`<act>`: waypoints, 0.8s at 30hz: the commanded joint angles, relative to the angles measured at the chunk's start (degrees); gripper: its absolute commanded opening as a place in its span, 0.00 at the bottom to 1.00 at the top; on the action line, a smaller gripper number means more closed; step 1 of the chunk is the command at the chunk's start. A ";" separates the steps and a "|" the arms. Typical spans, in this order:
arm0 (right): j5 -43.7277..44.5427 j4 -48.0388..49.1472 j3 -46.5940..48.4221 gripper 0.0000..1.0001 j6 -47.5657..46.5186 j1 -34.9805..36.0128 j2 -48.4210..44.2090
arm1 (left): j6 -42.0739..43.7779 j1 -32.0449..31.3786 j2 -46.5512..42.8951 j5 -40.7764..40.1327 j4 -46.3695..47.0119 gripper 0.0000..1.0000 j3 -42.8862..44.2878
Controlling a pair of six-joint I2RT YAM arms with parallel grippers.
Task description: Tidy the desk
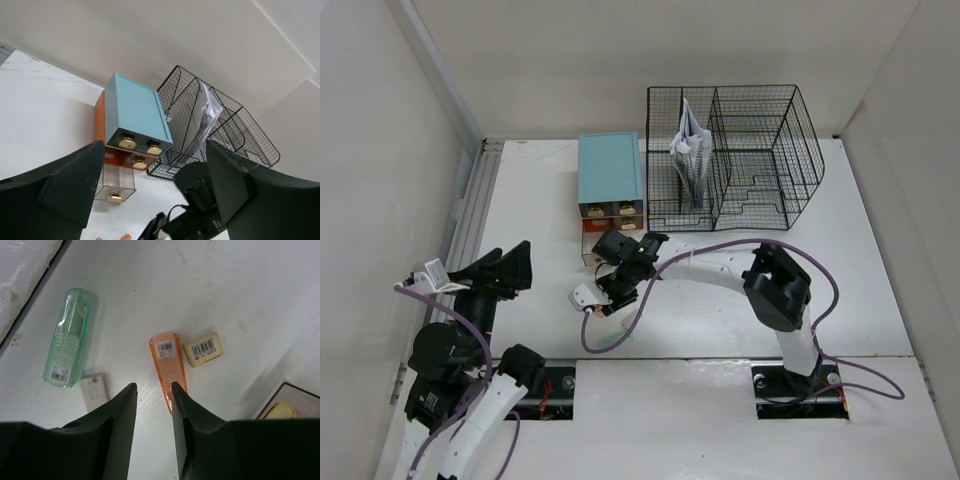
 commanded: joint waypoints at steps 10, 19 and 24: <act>1.66 -4.79 10.66 0.39 1.30 1.98 7.75 | 0.94 -0.41 -2.67 -0.99 0.64 0.80 -0.10; 1.66 -6.02 12.00 0.40 1.30 1.98 10.40 | 0.41 -0.41 -3.19 -0.99 0.64 0.81 -0.10; 1.14 -6.55 11.47 0.41 1.30 2.51 11.01 | 0.41 -0.41 -3.19 -1.51 0.64 0.81 -0.10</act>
